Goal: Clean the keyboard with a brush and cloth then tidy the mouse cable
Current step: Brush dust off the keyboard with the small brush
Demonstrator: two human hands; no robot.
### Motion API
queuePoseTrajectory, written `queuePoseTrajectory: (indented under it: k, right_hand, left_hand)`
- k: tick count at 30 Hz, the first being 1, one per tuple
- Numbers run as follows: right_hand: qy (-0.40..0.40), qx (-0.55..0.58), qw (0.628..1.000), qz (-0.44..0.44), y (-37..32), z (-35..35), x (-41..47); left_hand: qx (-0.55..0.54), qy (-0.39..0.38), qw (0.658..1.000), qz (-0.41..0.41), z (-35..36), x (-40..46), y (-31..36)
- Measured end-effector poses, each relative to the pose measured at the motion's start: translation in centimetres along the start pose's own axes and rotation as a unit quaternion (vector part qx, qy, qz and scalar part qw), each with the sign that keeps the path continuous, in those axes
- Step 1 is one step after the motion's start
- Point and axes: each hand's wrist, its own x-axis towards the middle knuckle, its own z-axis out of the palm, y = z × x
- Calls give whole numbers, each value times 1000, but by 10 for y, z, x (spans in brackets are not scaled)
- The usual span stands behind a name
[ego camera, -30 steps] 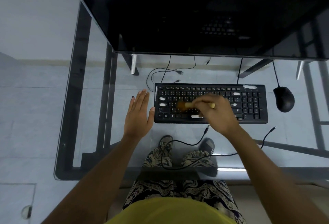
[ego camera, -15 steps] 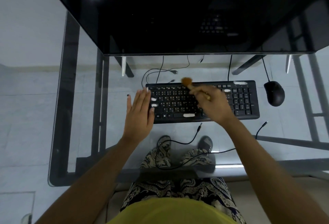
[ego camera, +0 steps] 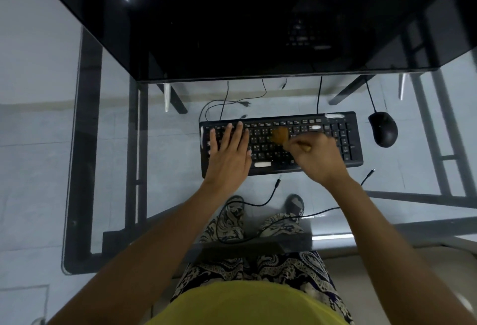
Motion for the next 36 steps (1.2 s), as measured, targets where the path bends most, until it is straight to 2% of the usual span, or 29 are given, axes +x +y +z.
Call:
queuePoseTrajectory:
  k: [2,5,6,8,10,13,15,17,18,21,23,25,28,29,31,34,36]
  right_hand:
    - [-24,-24,999,9,2,-4,-8]
    - [35,-36,997,-58,4,-8,-18]
    - [25,-53,996,-67,6,-8,-21]
    - [-48,-91,994,-39,14,-9,-25]
    - [-86,-78,993,-9,17,-12,-29]
    - [18,-25,997,-75,15,-13,-35]
    - [-22,-55,995,-84,16,-9,-33]
    - [-101,-66,992,-34,20,-10,-32]
    - [-97,-48,994,-25,21,-11,-33]
    - [22,-18,996,-86,19,-9,-36]
    - [-13,-35,997,-73,19,-7,-33]
    - [-39,-16,999,-17,17,-9,-24]
    - [65,23,997,-39,10,-10,-8]
    - [71,37,996,-50,9,-9,-2]
    - [60,48,997,-23,13,-5,12]
    - [151,31,988,25,23,-4,25]
    - [107,51,993,-11,24,-4,24]
  left_hand:
    - [-2,0,1000,-3,-2,0,2]
    - [-5,0,1000,8,-6,0,6]
    - [-5,-1,1000,15,-7,1,8]
    - [-5,-9,1000,29,-8,3,11]
    - [-8,-13,999,36,-10,5,16]
    - [-7,-23,999,39,-12,9,23]
    - [-9,-29,999,34,-11,10,23]
    - [-10,-34,999,31,-10,10,27]
    - [-9,-35,999,31,-10,9,28]
    - [-3,-46,998,32,-10,9,33]
    - [-4,-51,998,30,-9,9,34]
    - [-7,-52,998,27,-10,9,36]
    - [-13,-51,998,24,-9,10,37]
    - [-16,-52,998,23,-9,10,38]
    - [-18,-52,998,22,-9,9,38]
    - [-3,-46,999,29,-8,8,39]
    - [7,-26,998,49,-9,6,42]
